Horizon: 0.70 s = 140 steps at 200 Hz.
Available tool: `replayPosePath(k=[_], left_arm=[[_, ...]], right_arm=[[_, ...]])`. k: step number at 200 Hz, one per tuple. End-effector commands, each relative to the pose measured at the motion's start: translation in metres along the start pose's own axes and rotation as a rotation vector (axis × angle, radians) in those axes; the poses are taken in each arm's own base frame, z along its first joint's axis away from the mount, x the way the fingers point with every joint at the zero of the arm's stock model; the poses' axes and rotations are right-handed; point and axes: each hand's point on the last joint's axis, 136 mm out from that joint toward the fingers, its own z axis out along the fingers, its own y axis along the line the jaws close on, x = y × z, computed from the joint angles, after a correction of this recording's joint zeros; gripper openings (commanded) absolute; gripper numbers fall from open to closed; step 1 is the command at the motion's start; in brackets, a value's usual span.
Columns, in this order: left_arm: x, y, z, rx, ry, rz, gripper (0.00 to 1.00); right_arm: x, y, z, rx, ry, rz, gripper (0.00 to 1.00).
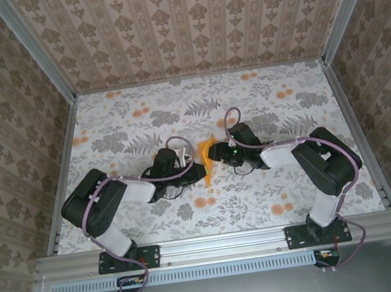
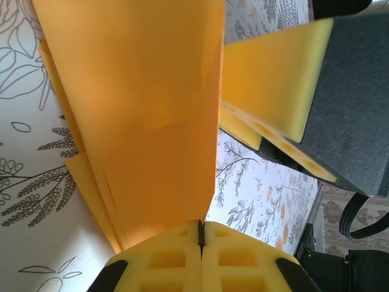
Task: Fold a paper plane with a square sheet of paper (fold left side to right side)
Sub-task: Fold the wing for the fifth time at the center of the table.
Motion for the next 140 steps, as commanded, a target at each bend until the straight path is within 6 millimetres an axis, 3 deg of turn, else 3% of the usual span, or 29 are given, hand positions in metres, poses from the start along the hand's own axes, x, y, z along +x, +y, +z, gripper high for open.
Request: replayPosePath(k=[1, 48, 98, 140], left_arm=[[0.001, 0.008, 0.0, -0.003, 0.003, -0.037, 0.0], [0.002, 0.017, 0.0, -0.022, 0.001, -0.074, 0.0], [0.001, 0.019, 0.0, -0.022, 0.001, -0.081, 0.0], [-0.003, 0.013, -0.001, -0.01, -0.008, -0.068, 0.09]], right_arm=[[-0.004, 0.001, 0.007, 0.01, -0.008, 0.012, 0.57], [-0.002, -0.004, 0.012, 0.044, 0.008, 0.024, 0.55], [0.008, -0.024, 0.018, 0.157, 0.073, 0.054, 0.52], [0.015, -0.034, 0.021, 0.201, 0.104, 0.067, 0.51]])
